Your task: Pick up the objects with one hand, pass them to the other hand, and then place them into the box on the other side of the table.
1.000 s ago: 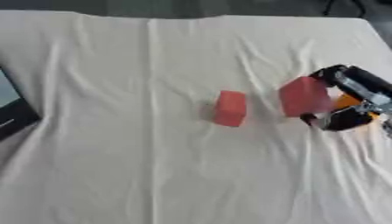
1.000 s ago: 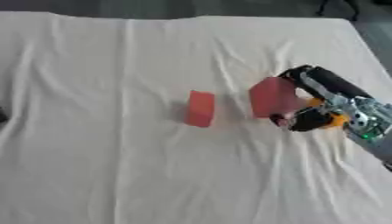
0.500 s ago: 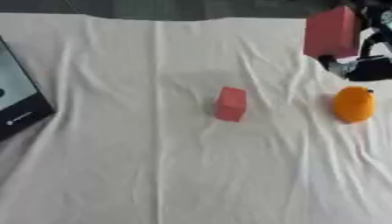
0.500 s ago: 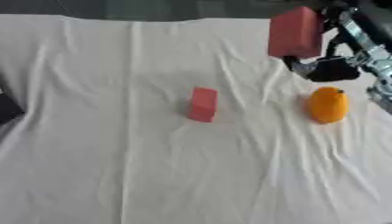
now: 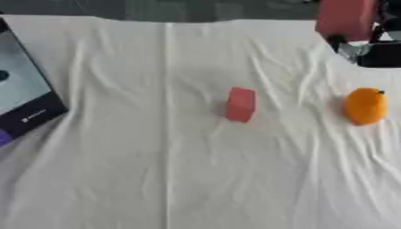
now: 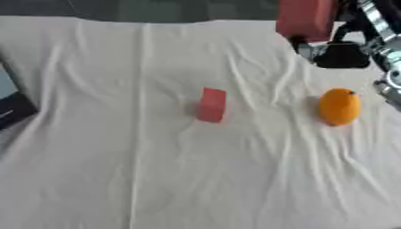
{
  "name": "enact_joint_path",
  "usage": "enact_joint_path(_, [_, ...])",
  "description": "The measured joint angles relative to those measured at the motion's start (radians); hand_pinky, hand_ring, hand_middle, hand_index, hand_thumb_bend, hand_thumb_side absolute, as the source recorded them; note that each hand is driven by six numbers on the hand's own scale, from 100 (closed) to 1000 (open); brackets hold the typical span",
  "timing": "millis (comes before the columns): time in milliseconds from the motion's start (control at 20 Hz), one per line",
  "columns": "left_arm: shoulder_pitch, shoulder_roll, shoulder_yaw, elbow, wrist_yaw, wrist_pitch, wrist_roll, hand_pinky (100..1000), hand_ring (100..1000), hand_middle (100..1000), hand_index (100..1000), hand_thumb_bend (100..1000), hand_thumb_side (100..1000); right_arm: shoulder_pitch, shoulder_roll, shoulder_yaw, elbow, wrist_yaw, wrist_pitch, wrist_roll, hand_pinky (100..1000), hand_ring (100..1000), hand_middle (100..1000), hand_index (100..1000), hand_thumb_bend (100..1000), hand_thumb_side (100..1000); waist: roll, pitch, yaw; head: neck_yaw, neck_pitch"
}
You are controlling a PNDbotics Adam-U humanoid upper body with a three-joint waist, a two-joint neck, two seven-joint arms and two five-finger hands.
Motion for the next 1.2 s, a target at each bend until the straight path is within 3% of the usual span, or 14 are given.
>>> enact_joint_path(150, [-0.011,0.012,0.01,-0.002,0.012,-0.047,-0.021,1000,693,692,730,100,738,-0.022,0.035,0.033,0.0,-0.036,-0.007,-0.048,334,636,375,428,345,100,0.007,-0.009,0.002,-0.011,0.013])
enact_joint_path(500, [-0.039,0.044,0.037,-0.002,0.031,-0.145,-0.065,1000,694,693,733,100,701,-0.055,0.099,0.107,0.0,-0.097,-0.001,-0.123,333,629,373,425,347,100,0.021,-0.026,0.007,-0.031,0.013])
enact_joint_path(800, [-0.079,0.066,0.047,-0.003,0.053,-0.18,-0.087,1000,699,697,735,100,679,-0.072,0.13,0.151,0.0,-0.13,0.014,-0.152,330,623,371,423,375,100,0.025,-0.042,0.007,-0.031,0.02])
enact_joint_path(1200, [-0.182,0.093,0.055,-0.003,0.08,-0.201,-0.106,1000,707,705,740,100,640,-0.098,0.164,0.202,0.0,-0.145,0.018,-0.173,324,623,373,424,349,100,0.03,-0.053,0.013,-0.03,0.031])
